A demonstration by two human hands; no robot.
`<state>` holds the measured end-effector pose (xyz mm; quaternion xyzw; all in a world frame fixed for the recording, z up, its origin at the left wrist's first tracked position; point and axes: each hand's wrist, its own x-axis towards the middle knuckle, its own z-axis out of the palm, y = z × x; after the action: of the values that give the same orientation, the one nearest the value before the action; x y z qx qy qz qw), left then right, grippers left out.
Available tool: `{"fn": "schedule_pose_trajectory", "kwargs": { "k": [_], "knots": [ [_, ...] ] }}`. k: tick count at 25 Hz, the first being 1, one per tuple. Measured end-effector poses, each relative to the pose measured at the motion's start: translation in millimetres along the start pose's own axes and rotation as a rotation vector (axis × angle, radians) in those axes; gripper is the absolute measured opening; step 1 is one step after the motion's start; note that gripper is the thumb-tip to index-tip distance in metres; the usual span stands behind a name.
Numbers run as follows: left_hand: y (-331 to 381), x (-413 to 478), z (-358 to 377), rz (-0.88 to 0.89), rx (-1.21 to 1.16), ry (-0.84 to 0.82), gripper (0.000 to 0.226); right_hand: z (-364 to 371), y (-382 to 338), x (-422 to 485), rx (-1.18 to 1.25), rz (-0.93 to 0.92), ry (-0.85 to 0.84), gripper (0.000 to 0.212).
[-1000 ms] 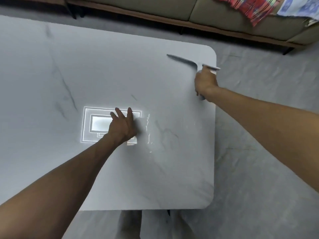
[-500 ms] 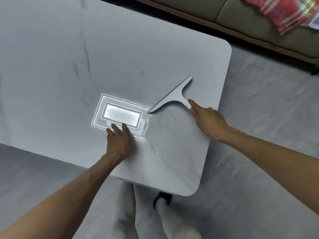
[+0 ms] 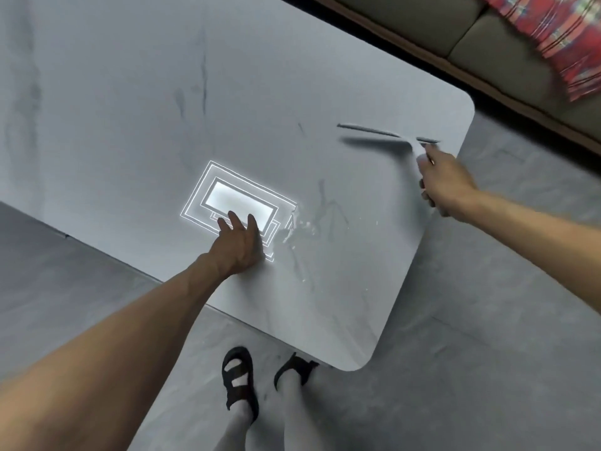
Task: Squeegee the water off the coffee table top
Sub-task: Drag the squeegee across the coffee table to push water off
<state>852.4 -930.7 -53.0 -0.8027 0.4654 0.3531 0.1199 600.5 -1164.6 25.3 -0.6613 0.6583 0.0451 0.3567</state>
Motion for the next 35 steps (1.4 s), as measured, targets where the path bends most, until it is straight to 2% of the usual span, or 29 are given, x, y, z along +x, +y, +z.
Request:
{"fn": "schedule_pose_trajectory", "kwargs": {
  "k": [2,4,5,8,10,12,17,21,24,30,32,35],
  "knots": [
    [0.7,1.7,-1.1,-0.024,0.044,-0.035,0.060,24.3,-31.6,29.0,0.112,0.119,0.047,0.031],
    [-11.2,-0.5,7.3,0.063,-0.014,0.041,0.056,56.8,-59.9,28.1,0.141,0.153,0.043,0.043],
    [-19.5,-2.5,10.0,0.071,-0.104,0.079,0.048,74.6,-70.2,18.8,0.087,0.102,0.037,0.047],
    [-43.5,-17.2,23.2,0.083,-0.231,0.261,0.022,120.1,-70.6,-29.0,-0.183,-0.224,-0.034,0.046],
    [-54.0,-31.1,33.2,0.094,-0.248,0.265,0.025,134.7,-46.0,-59.3,-0.300,-0.388,-0.126,0.042],
    [-66.5,-44.4,41.9,0.110,-0.262,0.212,0.029,133.4,-16.0,-86.2,-0.403,-0.442,-0.177,0.043],
    [-72.3,-64.8,39.1,0.104,-0.215,0.064,0.038,80.8,41.3,-127.1,-0.632,-0.341,-0.178,0.044],
    [-84.1,-76.9,33.9,0.050,-0.308,0.048,0.049,50.8,33.2,-149.0,-0.676,-0.298,-0.132,0.042],
    [-104.8,-81.4,29.3,-0.013,-0.369,0.117,0.046,78.2,1.6,-154.0,-0.629,-0.398,-0.148,0.041],
    [-151.6,-84.0,27.1,-0.079,-0.395,0.244,0.039,211.8,-83.0,-171.2,-0.619,-0.668,-0.392,0.041],
    [-159.6,-77.8,39.1,-0.046,-0.353,0.259,0.046,231.5,-82.5,-172.4,-0.611,-0.677,-0.415,0.040],
    [-149.5,-73.4,62.9,0.025,-0.293,0.220,0.048,216.8,-43.0,-170.3,-0.606,-0.610,-0.366,0.038]
  ]
}}
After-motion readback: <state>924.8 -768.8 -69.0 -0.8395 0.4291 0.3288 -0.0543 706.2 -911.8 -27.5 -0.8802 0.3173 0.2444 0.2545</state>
